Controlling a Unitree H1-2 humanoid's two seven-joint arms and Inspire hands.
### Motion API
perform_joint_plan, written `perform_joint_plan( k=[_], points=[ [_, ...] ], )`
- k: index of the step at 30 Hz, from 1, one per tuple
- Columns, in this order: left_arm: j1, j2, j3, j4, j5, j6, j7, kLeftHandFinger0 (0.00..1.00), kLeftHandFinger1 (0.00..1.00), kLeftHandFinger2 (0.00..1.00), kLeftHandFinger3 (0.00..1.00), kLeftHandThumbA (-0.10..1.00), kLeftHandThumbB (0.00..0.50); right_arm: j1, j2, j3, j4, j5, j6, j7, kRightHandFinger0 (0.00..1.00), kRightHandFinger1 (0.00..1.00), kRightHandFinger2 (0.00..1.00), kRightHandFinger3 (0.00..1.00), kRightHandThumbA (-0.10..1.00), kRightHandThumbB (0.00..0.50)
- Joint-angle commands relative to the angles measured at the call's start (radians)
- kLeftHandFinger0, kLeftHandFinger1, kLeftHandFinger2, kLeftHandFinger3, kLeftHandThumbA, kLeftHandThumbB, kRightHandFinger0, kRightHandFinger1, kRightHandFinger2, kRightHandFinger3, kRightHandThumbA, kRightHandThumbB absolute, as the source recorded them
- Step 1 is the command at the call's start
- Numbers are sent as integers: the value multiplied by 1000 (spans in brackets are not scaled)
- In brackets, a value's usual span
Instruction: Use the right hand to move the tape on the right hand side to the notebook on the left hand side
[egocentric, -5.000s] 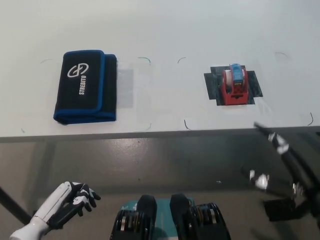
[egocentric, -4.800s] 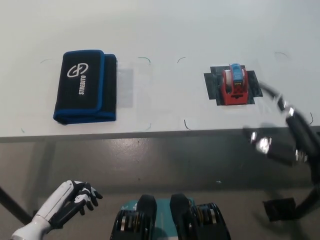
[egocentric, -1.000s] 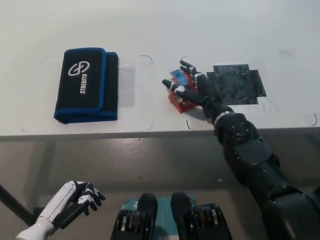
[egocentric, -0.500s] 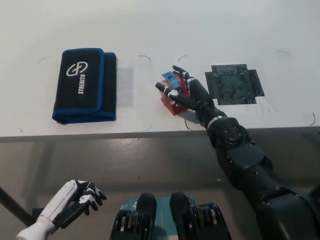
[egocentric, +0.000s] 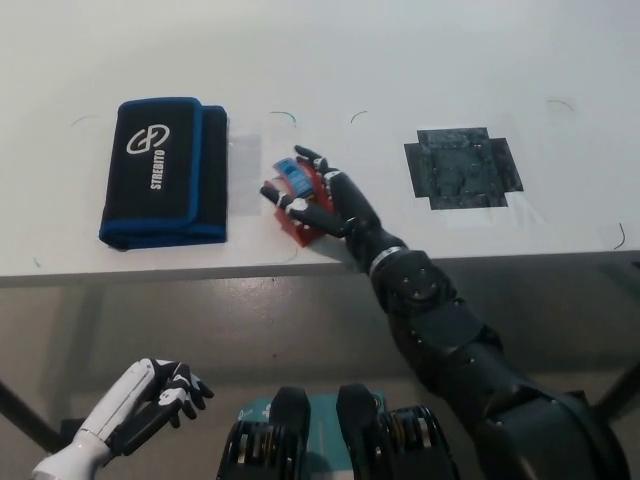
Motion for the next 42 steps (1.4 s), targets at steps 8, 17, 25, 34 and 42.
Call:
perform_joint_plan(
  k=[8,17,25,34,42],
  points=[
    [-18,19,12,-37,-12,4,-16,366,400,506,883,789,93,-53,-1,13,-2,-9,-46,-6,1000,1000,1000,1000,989,494],
    [-17,21,11,-36,-9,-4,-15,362,398,509,894,776,77,-43,-75,3,-54,6,-63,38,1000,1000,1000,1000,1000,467],
    [0,27,17,-38,-7,-8,-11,347,392,509,889,790,97,57,-149,30,-346,-11,-28,66,1000,1000,1000,1000,970,473],
    [-15,23,10,-31,-23,-1,-24,384,413,519,895,771,89,327,-272,58,-1132,20,219,167,1000,1000,1000,1000,921,476],
    [-22,30,8,-26,-13,1,-24,386,410,524,898,770,89,546,-363,40,-1480,64,318,196,1000,1000,1000,1000,902,443]
  ],
)
